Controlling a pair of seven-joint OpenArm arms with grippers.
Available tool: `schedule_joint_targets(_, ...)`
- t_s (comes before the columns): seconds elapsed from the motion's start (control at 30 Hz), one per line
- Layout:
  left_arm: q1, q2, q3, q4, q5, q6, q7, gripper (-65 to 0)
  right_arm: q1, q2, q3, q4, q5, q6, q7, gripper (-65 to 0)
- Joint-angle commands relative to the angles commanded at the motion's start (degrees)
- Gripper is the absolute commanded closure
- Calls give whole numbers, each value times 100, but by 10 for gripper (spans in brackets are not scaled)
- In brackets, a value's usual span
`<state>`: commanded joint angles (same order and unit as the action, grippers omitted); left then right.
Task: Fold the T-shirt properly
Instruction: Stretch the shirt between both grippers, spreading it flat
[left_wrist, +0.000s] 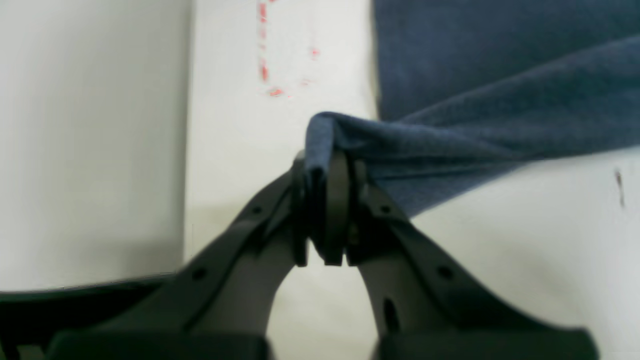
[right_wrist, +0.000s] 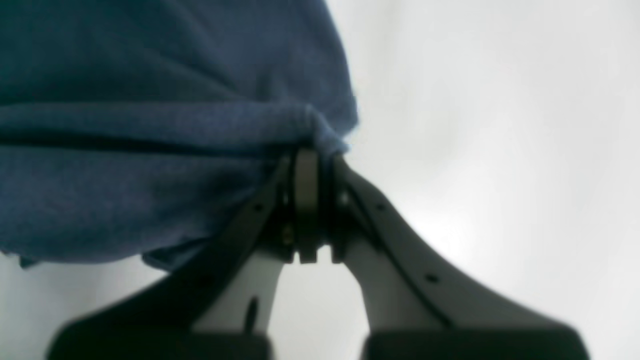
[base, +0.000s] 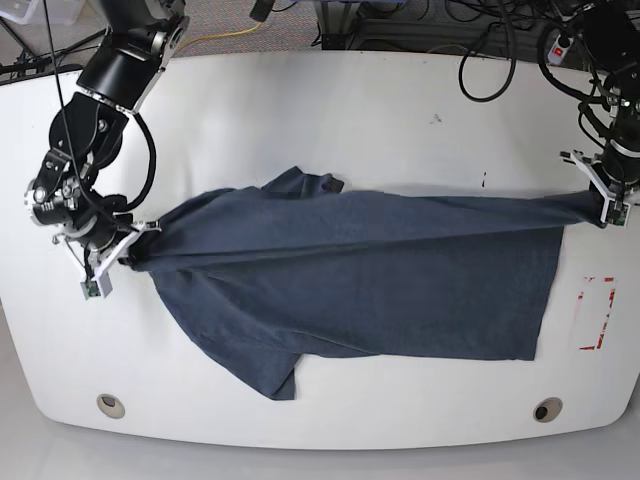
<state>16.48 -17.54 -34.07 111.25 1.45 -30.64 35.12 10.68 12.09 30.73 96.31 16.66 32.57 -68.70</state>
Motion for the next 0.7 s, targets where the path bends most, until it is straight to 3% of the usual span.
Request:
schedule_joint_targets(0.2, 369, 9, 9, -9, -9, 0, 0, -22, -290, -290, 642, 0, 0, 743, -519, 0)
schedule_joint_targets(0.37, 475, 9, 9, -9, 0, 0, 0, -22, -290, -422, 1108, -9, 0, 743, -862, 0)
schedule_joint_targets(0.53, 466, 9, 0, -9, 0, 0, 0, -19, -246, -404, 1099, -18, 0, 743, -985, 0)
schedule_joint_targets(0.7, 448, -26, 0, 0, 0, 0, 0, -19, -158, -387, 1073, -35, 615, 743, -1130, 0)
